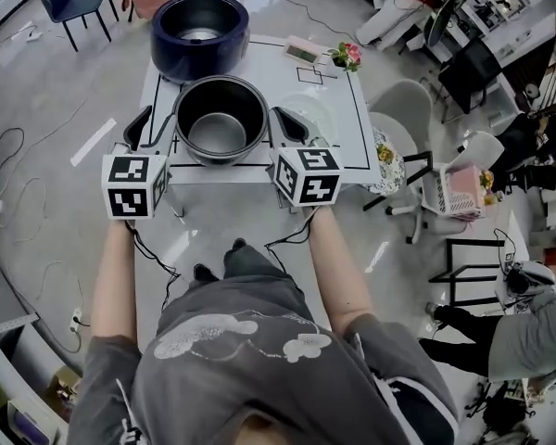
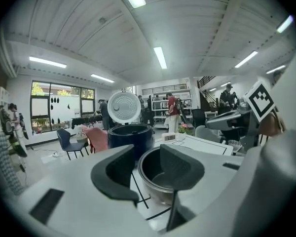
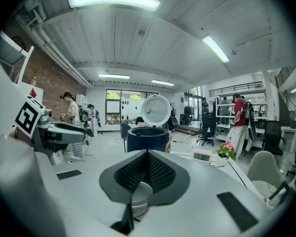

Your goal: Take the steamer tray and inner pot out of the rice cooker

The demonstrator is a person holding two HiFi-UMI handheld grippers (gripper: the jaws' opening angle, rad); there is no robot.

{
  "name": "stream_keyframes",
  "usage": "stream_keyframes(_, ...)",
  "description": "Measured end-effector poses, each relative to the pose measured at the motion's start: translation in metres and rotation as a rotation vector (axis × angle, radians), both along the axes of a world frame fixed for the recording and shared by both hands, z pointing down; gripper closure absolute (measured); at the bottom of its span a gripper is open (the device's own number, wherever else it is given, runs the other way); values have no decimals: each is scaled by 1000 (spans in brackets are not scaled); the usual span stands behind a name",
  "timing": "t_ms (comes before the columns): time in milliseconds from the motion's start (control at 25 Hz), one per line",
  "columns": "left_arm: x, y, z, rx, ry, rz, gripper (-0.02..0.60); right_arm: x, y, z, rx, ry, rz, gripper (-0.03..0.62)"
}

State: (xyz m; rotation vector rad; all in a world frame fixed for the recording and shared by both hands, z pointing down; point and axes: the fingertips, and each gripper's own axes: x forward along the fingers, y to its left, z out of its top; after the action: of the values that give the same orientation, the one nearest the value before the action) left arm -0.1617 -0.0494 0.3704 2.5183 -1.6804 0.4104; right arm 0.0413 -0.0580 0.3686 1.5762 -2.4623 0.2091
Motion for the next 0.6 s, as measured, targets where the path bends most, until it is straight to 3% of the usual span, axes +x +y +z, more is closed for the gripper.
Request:
stream_keyframes(160,-8,13,3,20,42,-55,531,-2,14,-6,41,-14,-22,568)
stream_keyframes(280,-11,24,6,12,97,-75,567,-3,18,-10,73,-23,-30,568)
stream_keyframes(440,-2,40,15,-13,143,-60,574,1,29,-6,74,-21,-43,568)
stream_keyframes(600,17,57,25,-43,118,-45,574,12,48,5,68,14,-63,568)
